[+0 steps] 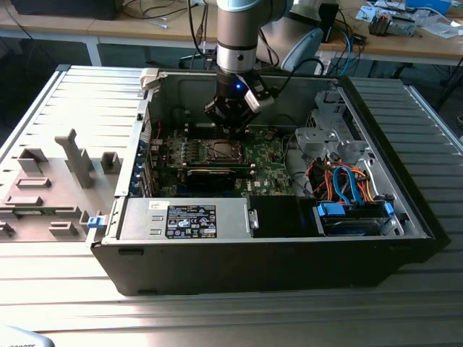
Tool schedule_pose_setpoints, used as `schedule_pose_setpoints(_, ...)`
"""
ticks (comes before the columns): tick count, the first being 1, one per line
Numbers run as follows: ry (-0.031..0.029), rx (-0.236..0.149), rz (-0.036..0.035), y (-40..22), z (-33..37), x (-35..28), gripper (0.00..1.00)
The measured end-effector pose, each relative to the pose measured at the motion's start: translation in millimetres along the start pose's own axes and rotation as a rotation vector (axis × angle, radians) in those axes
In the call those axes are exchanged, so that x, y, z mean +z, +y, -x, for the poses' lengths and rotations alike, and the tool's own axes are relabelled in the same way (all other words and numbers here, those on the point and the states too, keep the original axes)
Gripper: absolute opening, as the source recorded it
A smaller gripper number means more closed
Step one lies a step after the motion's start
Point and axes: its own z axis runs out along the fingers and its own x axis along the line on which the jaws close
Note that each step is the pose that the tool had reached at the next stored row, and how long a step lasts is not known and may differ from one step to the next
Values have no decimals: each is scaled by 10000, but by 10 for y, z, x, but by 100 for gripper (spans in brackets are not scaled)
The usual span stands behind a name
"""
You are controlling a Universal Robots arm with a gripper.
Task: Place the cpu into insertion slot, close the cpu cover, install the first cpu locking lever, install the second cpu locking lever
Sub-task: 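Install the first cpu locking lever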
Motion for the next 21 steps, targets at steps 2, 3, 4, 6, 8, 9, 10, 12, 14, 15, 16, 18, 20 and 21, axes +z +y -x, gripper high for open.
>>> schedule_pose_setpoints(2, -3, 1, 5, -1, 0, -17, 11)
schedule_pose_setpoints(3, -4, 2, 25, -2, -1, -18, 11)
schedule_pose_setpoints(4, -10, 3, 90, -2, -7, -19, 11)
schedule_pose_setpoints(6, -31, 2, 289, -1, -31, -20, 11)
schedule_pose_setpoints(8, -59, 7, 544, 5, -67, -19, 11)
schedule_pose_setpoints(9, -74, 9, 664, 7, -85, -19, 11)
schedule_pose_setpoints(10, -87, 11, 775, 9, -105, -19, 11)
schedule_pose_setpoints(12, -100, 13, 897, 11, -130, -18, 11)
schedule_pose_setpoints(14, -104, 13, 902, 10, -133, -16, 11)
schedule_pose_setpoints(15, -103, 13, 897, 8, -135, -16, 11)
schedule_pose_setpoints(16, -106, 13, 887, 5, -138, -15, 11)
schedule_pose_setpoints(18, -109, 15, 841, -9, -147, -14, 11)
schedule_pose_setpoints(20, -110, 13, 772, -23, -155, -13, 11)
schedule_pose_setpoints(21, -109, 13, 741, -26, -159, -13, 11)
